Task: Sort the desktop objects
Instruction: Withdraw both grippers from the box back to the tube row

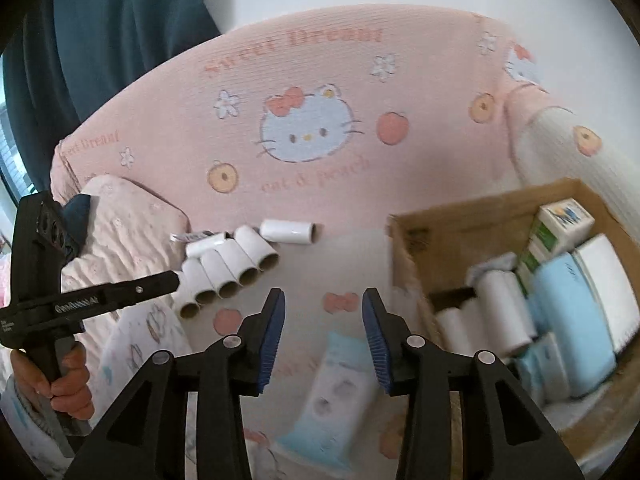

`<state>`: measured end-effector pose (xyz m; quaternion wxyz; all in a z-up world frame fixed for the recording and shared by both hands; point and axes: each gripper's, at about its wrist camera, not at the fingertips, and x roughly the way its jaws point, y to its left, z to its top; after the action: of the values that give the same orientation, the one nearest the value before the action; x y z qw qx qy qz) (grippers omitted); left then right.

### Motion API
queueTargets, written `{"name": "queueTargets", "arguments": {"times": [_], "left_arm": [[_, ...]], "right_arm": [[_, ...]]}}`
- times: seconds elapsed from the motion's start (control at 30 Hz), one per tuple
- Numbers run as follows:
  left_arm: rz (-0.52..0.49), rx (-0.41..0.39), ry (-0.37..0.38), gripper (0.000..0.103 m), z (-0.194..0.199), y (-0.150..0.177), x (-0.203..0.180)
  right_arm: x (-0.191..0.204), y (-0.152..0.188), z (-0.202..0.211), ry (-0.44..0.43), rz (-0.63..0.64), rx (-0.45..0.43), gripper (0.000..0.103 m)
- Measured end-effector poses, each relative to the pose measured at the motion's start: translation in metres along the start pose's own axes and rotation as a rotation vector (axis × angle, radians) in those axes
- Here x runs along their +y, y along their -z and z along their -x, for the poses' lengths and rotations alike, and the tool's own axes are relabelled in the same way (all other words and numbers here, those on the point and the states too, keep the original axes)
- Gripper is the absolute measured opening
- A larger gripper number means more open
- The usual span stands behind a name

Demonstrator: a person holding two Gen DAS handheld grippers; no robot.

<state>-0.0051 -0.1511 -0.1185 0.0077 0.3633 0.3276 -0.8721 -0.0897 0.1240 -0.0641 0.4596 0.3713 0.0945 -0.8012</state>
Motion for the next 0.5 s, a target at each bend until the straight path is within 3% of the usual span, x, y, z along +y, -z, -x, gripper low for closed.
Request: {"name": "queueTargets", "arguments": {"times": [0.07, 0.13, 0.43, 0.5], "left_arm": [[0.022, -0.017, -0.017, 0.01, 0.008, -0.005, 0.015], [0.051, -0.029, -0.047, 0.01, 0.016, -0.009, 0.034], [0.245, -0.019, -0.137, 0.011, 0.034, -0.013, 0.124], [0.29, -0.02, -0.158, 0.021, 0.034, -0.014, 0.141]], "right_arm": [[0.011, -0.009, -0.012, -0.013, 0.009, -0.001, 0.042], [0.022, -0.015, -0.023, -0.037, 0.032, 0.005, 0.052], [0.087, -0.026, -0.07, -0.099, 0.145, 0.042, 0.055], [0.1, -0.028, -0.082, -0.126, 0.164, 0.064, 0.055]]}}
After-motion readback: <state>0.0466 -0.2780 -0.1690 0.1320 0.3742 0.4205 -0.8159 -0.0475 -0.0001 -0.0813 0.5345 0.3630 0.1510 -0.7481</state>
